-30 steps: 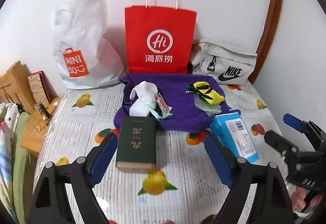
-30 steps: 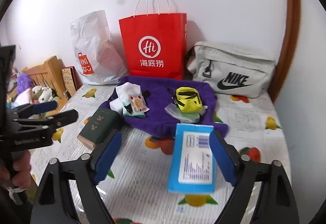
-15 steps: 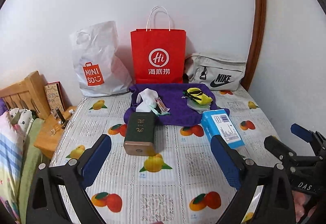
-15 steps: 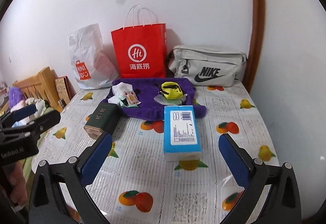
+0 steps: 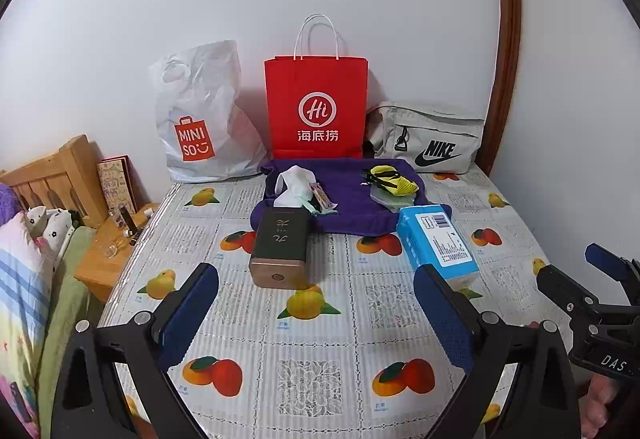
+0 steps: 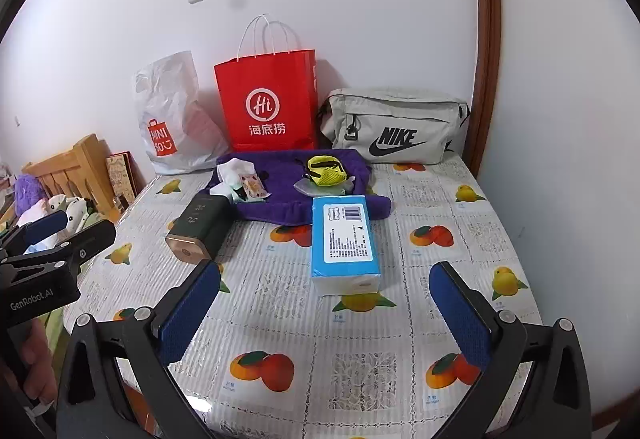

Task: Organize soft objects

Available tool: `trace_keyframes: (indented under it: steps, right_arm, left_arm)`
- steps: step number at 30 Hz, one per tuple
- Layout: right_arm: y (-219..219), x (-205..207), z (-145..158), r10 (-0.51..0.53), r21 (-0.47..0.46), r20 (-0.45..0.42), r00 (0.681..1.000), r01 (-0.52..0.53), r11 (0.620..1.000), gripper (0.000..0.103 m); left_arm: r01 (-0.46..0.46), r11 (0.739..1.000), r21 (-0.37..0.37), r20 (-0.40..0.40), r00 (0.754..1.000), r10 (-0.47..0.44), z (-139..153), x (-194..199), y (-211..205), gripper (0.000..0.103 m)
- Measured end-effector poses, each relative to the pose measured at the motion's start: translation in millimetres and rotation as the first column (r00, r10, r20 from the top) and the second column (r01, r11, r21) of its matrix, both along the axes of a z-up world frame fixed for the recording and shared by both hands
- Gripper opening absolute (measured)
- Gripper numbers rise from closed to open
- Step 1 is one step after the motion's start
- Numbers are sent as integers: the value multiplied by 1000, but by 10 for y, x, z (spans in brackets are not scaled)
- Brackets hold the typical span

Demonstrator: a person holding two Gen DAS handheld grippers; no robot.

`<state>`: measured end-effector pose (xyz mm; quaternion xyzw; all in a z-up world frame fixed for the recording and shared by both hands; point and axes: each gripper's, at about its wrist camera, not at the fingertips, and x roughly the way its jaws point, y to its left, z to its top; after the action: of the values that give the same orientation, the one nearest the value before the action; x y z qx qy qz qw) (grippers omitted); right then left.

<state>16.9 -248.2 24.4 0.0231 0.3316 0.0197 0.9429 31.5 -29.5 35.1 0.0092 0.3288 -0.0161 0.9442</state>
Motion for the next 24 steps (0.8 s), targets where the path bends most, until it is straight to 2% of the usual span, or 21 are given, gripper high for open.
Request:
trace_keyframes:
  steps: [24]
  right_arm:
    - [28,-25,-44,-5,-18,-2,1000,5,1000,103]
  left_arm:
    - [4,1000,5,-11,1000,-4,-46,-22,-13,99]
